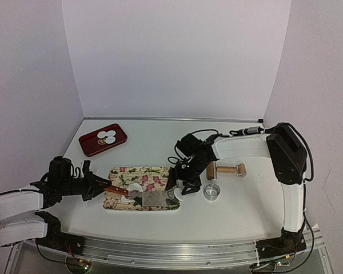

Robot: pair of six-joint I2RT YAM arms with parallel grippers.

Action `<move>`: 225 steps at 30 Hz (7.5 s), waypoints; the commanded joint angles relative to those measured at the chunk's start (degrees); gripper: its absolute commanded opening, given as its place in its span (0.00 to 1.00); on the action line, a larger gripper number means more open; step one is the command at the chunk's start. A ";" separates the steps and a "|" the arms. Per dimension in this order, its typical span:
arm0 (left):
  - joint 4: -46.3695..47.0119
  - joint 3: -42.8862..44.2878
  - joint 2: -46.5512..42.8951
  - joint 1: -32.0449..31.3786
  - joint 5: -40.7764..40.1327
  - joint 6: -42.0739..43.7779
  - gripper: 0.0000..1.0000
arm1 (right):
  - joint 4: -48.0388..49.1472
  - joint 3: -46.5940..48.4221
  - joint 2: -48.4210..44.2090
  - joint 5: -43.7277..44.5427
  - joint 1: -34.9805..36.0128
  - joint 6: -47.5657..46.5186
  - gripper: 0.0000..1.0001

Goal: Roll out the dumpling wrappers from the dough

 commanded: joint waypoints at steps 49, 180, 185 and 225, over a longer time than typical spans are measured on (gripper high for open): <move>4.00 2.43 0.24 0.29 1.86 0.16 0.00 | 1.66 -0.29 2.52 -1.86 0.66 -3.94 0.94; -24.37 46.59 29.06 56.80 10.81 30.77 0.00 | -14.00 -5.68 -30.37 17.59 -23.27 -8.36 0.96; -25.26 47.88 30.17 58.29 8.23 32.61 0.00 | -14.01 -7.52 -31.93 17.78 -23.62 -8.15 0.96; -10.05 44.64 31.20 58.51 -0.59 21.78 0.00 | -14.07 -13.65 -37.22 18.71 -24.20 -6.73 0.97</move>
